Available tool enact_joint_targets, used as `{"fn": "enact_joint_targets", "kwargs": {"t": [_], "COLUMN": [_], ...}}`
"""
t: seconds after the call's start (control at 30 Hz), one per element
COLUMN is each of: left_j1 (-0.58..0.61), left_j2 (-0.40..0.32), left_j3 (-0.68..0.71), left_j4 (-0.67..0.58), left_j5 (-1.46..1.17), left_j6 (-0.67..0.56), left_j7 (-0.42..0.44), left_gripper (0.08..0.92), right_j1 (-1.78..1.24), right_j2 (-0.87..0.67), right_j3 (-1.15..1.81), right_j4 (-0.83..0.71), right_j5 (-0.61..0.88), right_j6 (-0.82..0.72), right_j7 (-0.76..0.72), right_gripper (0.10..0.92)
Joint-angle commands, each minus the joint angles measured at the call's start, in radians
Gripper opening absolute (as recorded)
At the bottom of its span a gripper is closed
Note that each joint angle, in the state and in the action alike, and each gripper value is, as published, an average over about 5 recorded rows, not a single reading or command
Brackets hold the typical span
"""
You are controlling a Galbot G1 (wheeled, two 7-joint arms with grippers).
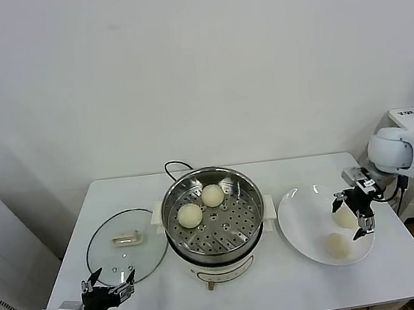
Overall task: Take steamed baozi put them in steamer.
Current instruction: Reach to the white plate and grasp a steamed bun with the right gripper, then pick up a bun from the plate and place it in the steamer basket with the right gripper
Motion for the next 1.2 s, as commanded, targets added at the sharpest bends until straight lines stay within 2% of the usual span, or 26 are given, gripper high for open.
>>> {"fn": "enact_joint_targets", "kwargs": {"t": [0.03, 0.63, 0.83, 1.1, 1.2], "left_j1": [-0.002, -0.007, -0.007, -0.007, -0.007], "left_j2": [0.002, 0.003, 0.001, -0.001, -0.003], "left_j3": [0.0, 0.001, 0.002, 0.002, 0.002], "left_j4": [0.003, 0.007, 0.004, 0.002, 0.002], "left_j5": [0.0, -0.002, -0.002, -0.002, -0.002], "left_j6": [0.001, 0.002, 0.003, 0.005, 0.006], "left_j7": [0.0, 0.0, 0.0, -0.001, -0.002], "left_gripper": [0.823, 0.823, 0.823, 0.823, 0.823], "right_j1": [-0.187, -0.319, -0.321, -0.308, -0.287], "right_j2": [-0.002, 0.077, 0.082, 0.069, 0.062], "right_j3": [0.116, 0.202, 0.21, 0.207, 0.198], "right_j4": [-0.055, -0.132, -0.138, -0.121, -0.114], "right_j5": [-0.09, -0.1, -0.101, -0.103, -0.1], "right_j6": [0.033, 0.036, 0.031, 0.024, 0.023], "right_j7": [-0.002, 0.067, 0.072, 0.05, 0.045], "right_gripper": [0.823, 0.81, 0.725, 0.53, 0.487]}}
